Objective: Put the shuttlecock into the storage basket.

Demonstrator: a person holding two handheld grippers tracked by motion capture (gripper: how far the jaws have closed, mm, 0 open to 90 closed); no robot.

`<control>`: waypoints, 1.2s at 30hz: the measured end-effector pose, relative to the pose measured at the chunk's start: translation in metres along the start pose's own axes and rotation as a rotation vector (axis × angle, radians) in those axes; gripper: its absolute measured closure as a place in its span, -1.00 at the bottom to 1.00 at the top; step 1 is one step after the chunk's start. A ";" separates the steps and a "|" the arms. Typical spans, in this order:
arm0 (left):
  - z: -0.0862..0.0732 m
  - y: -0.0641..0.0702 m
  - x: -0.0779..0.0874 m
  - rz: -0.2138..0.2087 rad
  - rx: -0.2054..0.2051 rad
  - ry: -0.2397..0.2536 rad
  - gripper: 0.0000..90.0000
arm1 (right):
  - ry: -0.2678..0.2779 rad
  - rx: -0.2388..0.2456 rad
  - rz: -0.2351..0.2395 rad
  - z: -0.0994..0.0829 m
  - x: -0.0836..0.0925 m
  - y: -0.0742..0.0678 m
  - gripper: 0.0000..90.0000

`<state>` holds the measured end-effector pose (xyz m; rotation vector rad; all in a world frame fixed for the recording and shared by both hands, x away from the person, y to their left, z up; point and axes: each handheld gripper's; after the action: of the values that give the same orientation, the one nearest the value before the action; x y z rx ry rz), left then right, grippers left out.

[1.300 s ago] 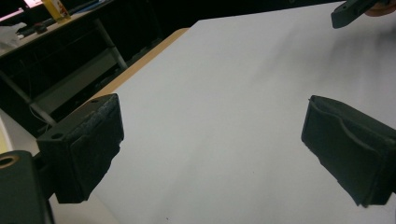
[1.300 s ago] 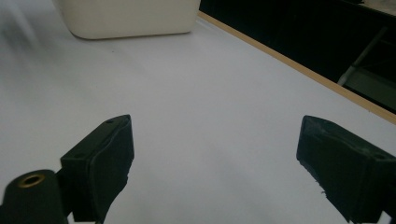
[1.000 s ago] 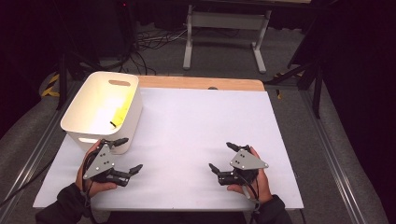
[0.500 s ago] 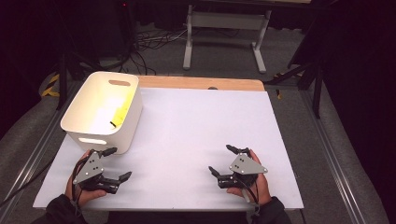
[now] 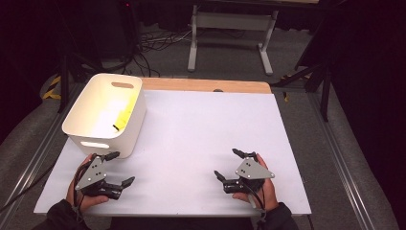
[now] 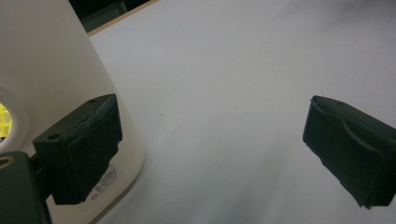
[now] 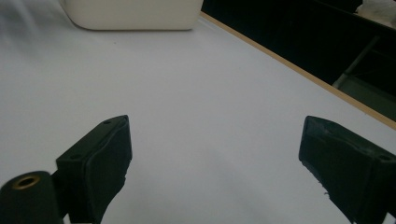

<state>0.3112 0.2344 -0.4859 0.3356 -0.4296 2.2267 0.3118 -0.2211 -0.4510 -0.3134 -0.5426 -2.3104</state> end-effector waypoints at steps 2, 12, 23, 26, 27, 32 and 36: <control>0.001 0.000 0.002 -0.006 0.008 0.013 -0.88 | -0.002 0.005 -0.006 0.001 0.000 -0.002 -0.77; 0.002 0.001 0.000 -0.006 0.002 0.010 -0.88 | -0.022 0.006 -0.007 0.000 -0.002 -0.002 -0.77; 0.001 -0.003 -0.001 -0.003 0.023 0.012 -0.88 | -0.027 -0.003 -0.014 -0.001 -0.004 -0.001 -0.75; 0.001 -0.003 -0.002 -0.003 0.026 0.009 -0.88 | -0.025 -0.004 -0.017 -0.001 -0.004 0.000 -0.75; 0.001 -0.004 -0.002 -0.004 0.025 0.007 -0.88 | -0.022 -0.004 -0.016 -0.001 -0.003 0.000 -0.75; 0.001 -0.004 -0.002 -0.005 0.023 0.007 -0.88 | -0.029 0.002 -0.028 -0.001 -0.004 0.000 -0.75; 0.001 -0.004 -0.003 -0.010 0.022 0.002 -0.88 | -0.033 -0.003 -0.030 -0.003 -0.004 0.000 -0.74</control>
<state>0.3158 0.2344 -0.4853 0.3460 -0.4022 2.2230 0.3148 -0.2202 -0.4547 -0.3476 -0.5644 -2.3385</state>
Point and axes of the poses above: each handheld gripper's, and its own axes: x roughly backward along the jaws, z roughly out of its top, y roughly to its right, and after that the axes turned 1 degree about z, right-handed
